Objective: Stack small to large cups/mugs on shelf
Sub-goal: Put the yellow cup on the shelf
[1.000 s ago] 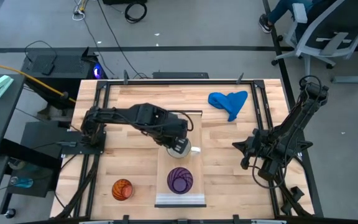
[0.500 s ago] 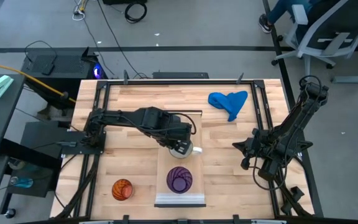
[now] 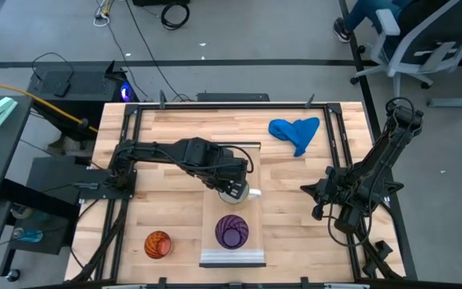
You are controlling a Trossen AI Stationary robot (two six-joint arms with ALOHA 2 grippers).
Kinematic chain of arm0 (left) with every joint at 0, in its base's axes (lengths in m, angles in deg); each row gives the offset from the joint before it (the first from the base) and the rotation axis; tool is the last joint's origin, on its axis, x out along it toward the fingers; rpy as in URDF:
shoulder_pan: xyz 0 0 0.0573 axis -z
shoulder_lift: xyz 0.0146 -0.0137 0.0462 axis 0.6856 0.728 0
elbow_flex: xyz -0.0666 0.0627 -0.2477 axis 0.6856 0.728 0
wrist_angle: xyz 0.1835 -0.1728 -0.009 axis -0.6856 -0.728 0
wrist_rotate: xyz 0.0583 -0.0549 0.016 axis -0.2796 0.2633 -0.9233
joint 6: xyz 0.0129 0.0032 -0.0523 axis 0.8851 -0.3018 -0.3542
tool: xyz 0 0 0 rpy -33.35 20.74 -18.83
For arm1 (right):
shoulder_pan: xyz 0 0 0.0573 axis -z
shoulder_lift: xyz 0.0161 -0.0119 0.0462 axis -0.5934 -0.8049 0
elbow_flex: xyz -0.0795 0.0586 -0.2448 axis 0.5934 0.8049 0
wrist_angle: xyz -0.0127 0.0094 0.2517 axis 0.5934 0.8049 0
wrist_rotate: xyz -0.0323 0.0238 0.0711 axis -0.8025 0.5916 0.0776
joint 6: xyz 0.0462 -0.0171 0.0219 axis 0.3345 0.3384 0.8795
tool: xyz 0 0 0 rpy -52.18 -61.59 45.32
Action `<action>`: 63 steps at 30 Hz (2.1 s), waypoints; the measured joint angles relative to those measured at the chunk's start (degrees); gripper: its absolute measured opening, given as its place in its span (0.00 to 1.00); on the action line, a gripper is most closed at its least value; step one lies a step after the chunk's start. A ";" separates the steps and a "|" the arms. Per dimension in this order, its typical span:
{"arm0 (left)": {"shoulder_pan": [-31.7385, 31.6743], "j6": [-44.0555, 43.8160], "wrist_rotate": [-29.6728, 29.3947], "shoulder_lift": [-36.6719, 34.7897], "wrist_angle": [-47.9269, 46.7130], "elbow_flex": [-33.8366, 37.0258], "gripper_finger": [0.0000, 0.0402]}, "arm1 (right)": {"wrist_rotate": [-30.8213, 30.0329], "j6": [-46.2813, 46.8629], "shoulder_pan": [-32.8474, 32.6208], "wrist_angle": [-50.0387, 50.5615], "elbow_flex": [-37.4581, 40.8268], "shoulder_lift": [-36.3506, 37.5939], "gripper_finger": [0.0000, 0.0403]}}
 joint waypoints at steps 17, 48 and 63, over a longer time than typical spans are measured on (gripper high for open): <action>-0.10 0.29 0.24 0.45 -0.02 0.33 0.17 | 0.00 0.92 0.00 0.00 0.00 0.00 0.05; 0.50 -2.31 -10.46 -10.79 -0.03 0.24 0.26 | 3.22 1.32 0.02 -4.09 4.08 -0.02 0.05; 4.72 11.65 -29.73 -17.38 -0.13 8.80 0.14 | 0.81 -7.36 0.07 -6.11 -0.75 1.40 0.05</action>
